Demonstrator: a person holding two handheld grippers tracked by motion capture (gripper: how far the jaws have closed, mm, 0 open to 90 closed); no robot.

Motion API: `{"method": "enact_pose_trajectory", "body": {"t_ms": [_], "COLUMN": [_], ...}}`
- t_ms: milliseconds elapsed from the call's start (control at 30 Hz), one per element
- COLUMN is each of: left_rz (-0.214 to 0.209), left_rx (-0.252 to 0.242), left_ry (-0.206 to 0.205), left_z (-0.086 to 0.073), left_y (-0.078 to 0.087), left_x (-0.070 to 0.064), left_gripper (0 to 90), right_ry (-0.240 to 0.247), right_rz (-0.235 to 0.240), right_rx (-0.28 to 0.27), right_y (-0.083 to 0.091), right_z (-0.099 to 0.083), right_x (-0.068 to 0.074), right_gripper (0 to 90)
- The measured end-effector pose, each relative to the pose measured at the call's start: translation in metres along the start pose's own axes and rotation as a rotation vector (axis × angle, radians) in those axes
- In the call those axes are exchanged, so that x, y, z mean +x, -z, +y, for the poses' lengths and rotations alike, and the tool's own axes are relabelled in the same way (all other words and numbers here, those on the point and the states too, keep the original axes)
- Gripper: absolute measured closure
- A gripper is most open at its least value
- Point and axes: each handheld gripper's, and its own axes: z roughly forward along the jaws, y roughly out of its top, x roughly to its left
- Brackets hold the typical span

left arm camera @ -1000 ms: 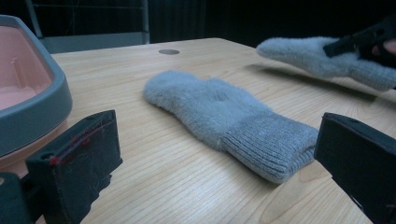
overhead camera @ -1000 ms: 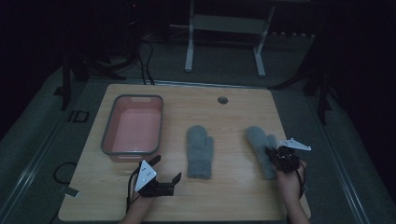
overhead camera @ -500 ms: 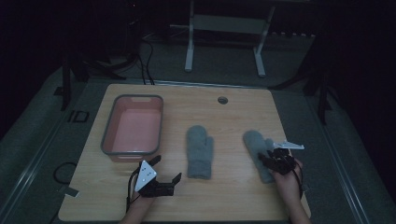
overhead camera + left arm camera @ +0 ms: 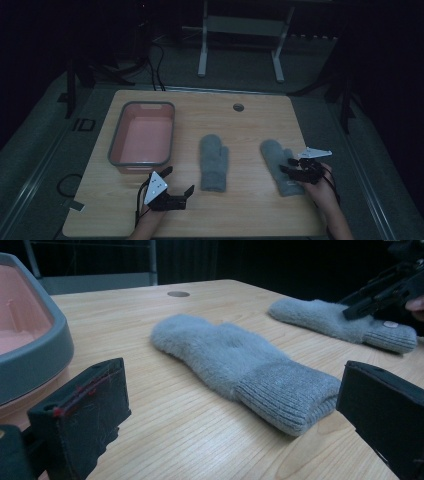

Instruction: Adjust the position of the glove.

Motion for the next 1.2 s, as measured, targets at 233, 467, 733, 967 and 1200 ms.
{"method": "enact_pose_trajectory", "body": {"t_ms": [233,467,733,967,1200], "left_rz": [0.0,0.003,-0.001,-0.001,0.0], "left_rx": [-0.002,-0.002,-0.006,-0.011,-0.006], "left_ry": [-0.002,-0.005,-0.01,-0.016,-0.02], "left_z": [0.0,0.0,0.0,-0.001,-0.001], "left_y": [0.0,0.0,0.001,0.002,0.001], "left_x": [-0.001,-0.001,-0.001,-0.002,-0.002], "left_gripper": [0.8,0.8,0.8,0.8,0.8], "right_ry": [-0.092,-0.195,-0.246,-0.284,-0.306], "right_rz": [-0.054,-0.136,-0.152,-0.161,-0.131], "right_rx": [-0.003,-0.058,-0.105,-0.125,-0.139], "right_y": [-0.009,-0.006,-0.009,-0.017,-0.025], "right_z": [-0.005,0.008,0.036,0.055,0.068], "right_x": [0.011,0.04,0.079,0.112,0.141], "right_gripper": [77.0,82.0,82.1,82.3,82.3]}}
